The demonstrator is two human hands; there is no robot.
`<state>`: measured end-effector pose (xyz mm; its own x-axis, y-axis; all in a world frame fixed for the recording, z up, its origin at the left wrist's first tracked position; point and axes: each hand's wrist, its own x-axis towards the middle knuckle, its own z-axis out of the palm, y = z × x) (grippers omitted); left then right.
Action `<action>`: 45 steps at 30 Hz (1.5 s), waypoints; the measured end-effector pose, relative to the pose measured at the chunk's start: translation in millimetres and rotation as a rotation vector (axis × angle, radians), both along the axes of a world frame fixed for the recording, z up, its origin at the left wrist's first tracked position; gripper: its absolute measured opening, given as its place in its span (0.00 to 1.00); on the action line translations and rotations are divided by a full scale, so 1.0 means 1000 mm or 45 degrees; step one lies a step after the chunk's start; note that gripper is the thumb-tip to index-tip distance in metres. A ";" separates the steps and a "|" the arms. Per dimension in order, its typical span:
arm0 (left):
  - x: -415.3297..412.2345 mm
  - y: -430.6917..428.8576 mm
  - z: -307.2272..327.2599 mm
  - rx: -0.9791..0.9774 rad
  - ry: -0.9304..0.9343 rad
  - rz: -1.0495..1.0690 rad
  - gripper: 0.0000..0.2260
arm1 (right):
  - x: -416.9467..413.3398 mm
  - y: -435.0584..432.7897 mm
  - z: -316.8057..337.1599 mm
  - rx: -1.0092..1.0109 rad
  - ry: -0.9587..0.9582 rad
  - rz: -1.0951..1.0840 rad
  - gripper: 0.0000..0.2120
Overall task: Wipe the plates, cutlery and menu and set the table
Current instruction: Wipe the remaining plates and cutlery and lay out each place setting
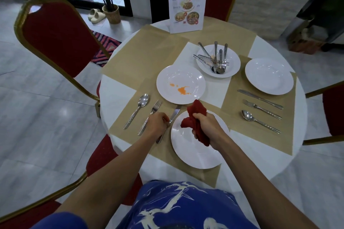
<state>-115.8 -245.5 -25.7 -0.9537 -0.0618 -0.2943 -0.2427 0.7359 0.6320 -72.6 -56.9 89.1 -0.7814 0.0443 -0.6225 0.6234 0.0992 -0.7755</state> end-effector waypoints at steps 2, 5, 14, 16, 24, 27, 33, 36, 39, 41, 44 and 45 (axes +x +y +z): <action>0.000 0.000 -0.001 0.008 0.002 0.011 0.06 | 0.001 0.002 -0.003 0.000 -0.006 -0.024 0.08; 0.000 0.001 -0.002 0.020 -0.004 0.026 0.06 | 0.002 0.005 -0.006 0.007 -0.015 -0.049 0.05; 0.003 0.002 -0.007 0.040 0.020 0.038 0.06 | 0.002 0.014 -0.017 0.039 -0.018 -0.276 0.04; 0.005 0.002 -0.008 0.048 0.027 0.047 0.06 | 0.003 0.019 -0.018 0.033 -0.024 -0.328 0.05; 0.004 0.004 -0.006 0.049 0.007 0.066 0.04 | 0.002 0.023 -0.018 -0.028 -0.059 -0.411 0.05; 0.003 0.005 -0.005 0.056 -0.012 0.081 0.02 | 0.001 0.025 -0.018 -0.057 -0.060 -0.429 0.05; -0.010 0.011 0.015 0.136 0.024 0.302 0.07 | -0.004 0.029 -0.017 -0.136 -0.076 -0.486 0.10; -0.036 0.017 0.018 0.288 -0.080 0.474 0.15 | -0.004 0.029 -0.013 -0.162 -0.088 -0.503 0.16; -0.064 0.022 0.010 0.411 -0.210 0.583 0.17 | 0.000 0.032 -0.001 -0.204 -0.065 -0.461 0.16; -0.076 0.027 0.009 0.515 -0.305 0.665 0.16 | 0.003 0.037 0.011 -0.254 -0.037 -0.384 0.13; -0.090 0.032 0.010 0.769 -0.406 0.786 0.22 | 0.005 0.053 0.027 -0.325 -0.032 -0.272 0.16; -0.093 0.036 0.012 0.851 -0.398 0.803 0.20 | 0.005 0.060 0.031 -0.351 -0.025 -0.258 0.17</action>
<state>-208.7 -209.7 -14.1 -0.6754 -0.2633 -0.6889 -0.6977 -0.0745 0.7125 -67.3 2.7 119.7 -0.7618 0.0253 -0.6473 0.6240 -0.2397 -0.7437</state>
